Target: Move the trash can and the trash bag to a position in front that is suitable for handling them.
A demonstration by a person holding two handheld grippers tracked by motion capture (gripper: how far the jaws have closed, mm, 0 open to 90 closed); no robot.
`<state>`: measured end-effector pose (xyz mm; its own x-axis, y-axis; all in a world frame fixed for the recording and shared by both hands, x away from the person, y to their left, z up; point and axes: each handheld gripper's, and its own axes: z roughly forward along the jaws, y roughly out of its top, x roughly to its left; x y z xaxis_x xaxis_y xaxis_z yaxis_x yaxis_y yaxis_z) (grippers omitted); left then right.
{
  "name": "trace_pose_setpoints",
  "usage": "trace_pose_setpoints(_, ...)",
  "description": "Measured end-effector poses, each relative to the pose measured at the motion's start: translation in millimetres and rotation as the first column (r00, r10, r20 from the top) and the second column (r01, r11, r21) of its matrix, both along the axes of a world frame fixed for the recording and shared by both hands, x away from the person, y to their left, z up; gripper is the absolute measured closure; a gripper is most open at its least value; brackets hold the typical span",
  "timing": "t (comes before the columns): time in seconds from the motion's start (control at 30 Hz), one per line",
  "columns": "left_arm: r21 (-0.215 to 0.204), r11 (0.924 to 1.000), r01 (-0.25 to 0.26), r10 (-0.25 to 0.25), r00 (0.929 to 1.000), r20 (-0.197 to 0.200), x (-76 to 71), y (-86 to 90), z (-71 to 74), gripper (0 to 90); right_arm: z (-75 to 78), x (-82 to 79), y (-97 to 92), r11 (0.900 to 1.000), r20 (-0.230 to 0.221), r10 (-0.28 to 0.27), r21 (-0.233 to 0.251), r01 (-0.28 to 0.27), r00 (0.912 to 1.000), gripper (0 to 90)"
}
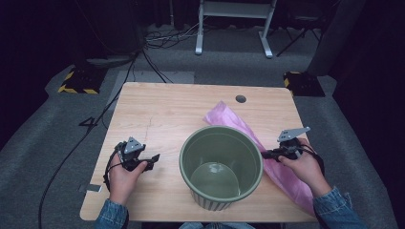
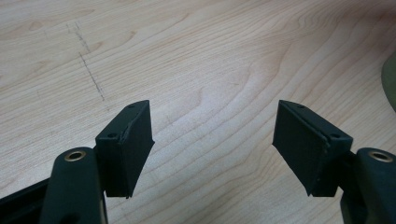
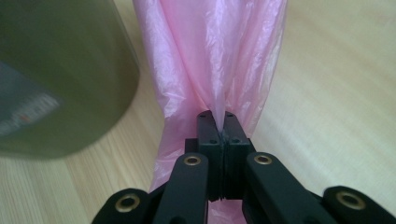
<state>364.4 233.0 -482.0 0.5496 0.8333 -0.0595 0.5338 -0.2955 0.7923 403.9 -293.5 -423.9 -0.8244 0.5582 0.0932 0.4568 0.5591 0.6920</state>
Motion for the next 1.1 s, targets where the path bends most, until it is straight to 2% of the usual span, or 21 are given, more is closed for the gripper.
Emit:
trace_pose_setpoints(0.07, -0.002, 1.0000, -0.001, 0.001, 1.0000, -0.001, 0.0, 0.3, 0.2, 28.6, 5.8, -0.6, -2.8, 0.9987, 0.036, -0.007, 0.051, 0.005, 0.9993, 89.9)
trace_pose_setpoints(0.13, -0.006, 1.0000, -0.001, 0.001, 1.0000, 0.000, -0.2, 0.0, 0.0, 28.6, 11.0, -1.3, -4.4, 0.9965, 0.065, -0.005, 0.083, 0.000, 0.9979, 89.7)
trace_pose_setpoints(0.17, -0.006, 1.0000, -0.001, 0.001, 1.0000, 0.000, -0.2, 0.0, 0.0, 28.7, 11.0, -1.3, -4.4, 0.9965, 0.065, -0.005, 0.083, 0.000, 0.9979, 89.7)
trace_pose_setpoints(0.2, -0.007, 1.0000, 0.002, -0.002, 1.0000, -0.003, 0.1, 0.1, -0.4, 28.7, 16.3, -2.6, -5.2, 0.9934, 0.086, -0.001, 0.115, -0.009, 0.9963, 89.7)
trace_pose_setpoints(0.23, -0.007, 1.0000, 0.002, -0.002, 1.0000, -0.003, 0.1, 0.1, -0.4, 28.7, 16.3, -2.6, -5.2, 0.9934, 0.086, -0.001, 0.115, -0.009, 0.9963, 89.7)
trace_pose_setpoints(0.27, -0.004, 1.0000, 0.004, -0.004, 1.0000, -0.001, 0.6, 0.6, -0.3, 28.8, 23.0, -3.9, -5.8, 0.9898, 0.122, 0.005, 0.141, -0.022, 0.9925, 89.7)
trace_pose_setpoints(0.37, -0.005, 1.0000, 0.004, -0.004, 1.0000, 0.001, 0.7, 0.4, 0.1, 28.9, 27.9, -4.8, -6.1, 0.9863, 0.141, 0.003, 0.163, -0.026, 0.9900, 89.7)
trace_pose_setpoints(0.4, -0.011, 0.9999, 0.005, -0.005, 1.0000, 0.001, 0.8, -0.3, 0.3, 28.9, 32.9, -5.7, -6.5, 0.9812, 0.163, 0.003, 0.190, -0.035, 0.9866, 89.7)
trace_pose_setpoints(0.5, -0.009, 0.9999, 0.006, -0.006, 1.0000, 0.000, 0.9, -0.6, 0.2, 28.9, 39.3, -5.9, -7.9, 0.9672, 0.188, 0.009, 0.248, -0.056, 0.9822, 89.7)
trace_pose_setpoints(0.53, -0.009, 0.9999, 0.006, -0.006, 1.0000, 0.000, 0.9, -0.6, 0.2, 29.0, 39.3, -5.9, -7.9, 0.9672, 0.188, 0.009, 0.248, -0.056, 0.9822, 89.7)
trace_pose_setpoints(0.57, -0.011, 0.9999, 0.006, -0.006, 1.0000, 0.001, 0.8, -0.5, 0.2, 28.9, 44.4, -6.1, -9.6, 0.9560, 0.216, 0.008, 0.285, -0.071, 0.9763, 89.7)
trace_pose_setpoints(0.67, -0.008, 1.0000, 0.006, -0.006, 1.0000, 0.003, 0.5, 0.0, 0.5, 29.0, 49.5, -5.8, -11.8, 0.9391, 0.239, 0.007, 0.332, -0.089, 0.9711, 89.7)
trace_pose_setpoints(0.77, -0.008, 1.0000, 0.006, -0.006, 1.0000, 0.003, 0.4, 0.0, 0.6, 29.0, 52.9, -4.7, -13.2, 0.9180, 0.257, 0.018, 0.379, -0.118, 0.9663, 89.1)
trace_pose_setpoints(0.93, -0.010, 0.9999, 0.005, -0.005, 1.0000, 0.002, 0.5, 0.0, 0.4, 29.0, 59.0, -4.2, -18.0, 0.8854, 0.275, -0.022, 0.452, -0.109, 0.9611, 89.5)
trace_pose_setpoints(1.03, -0.015, 0.9999, 0.002, -0.002, 1.0000, 0.001, 0.1, 0.1, 0.5, 29.0, 64.8, -4.8, -19.5, 0.8716, 0.278, -0.036, 0.479, -0.106, 0.9599, 89.6)
trace_pose_setpoints(1.1, -0.016, 0.9999, 0.001, -0.001, 1.0000, 0.001, 0.0, 0.5, 0.6, 29.0, 70.1, -5.6, -19.3, 0.8730, 0.286, -0.041, 0.476, -0.105, 0.9573, 89.7)
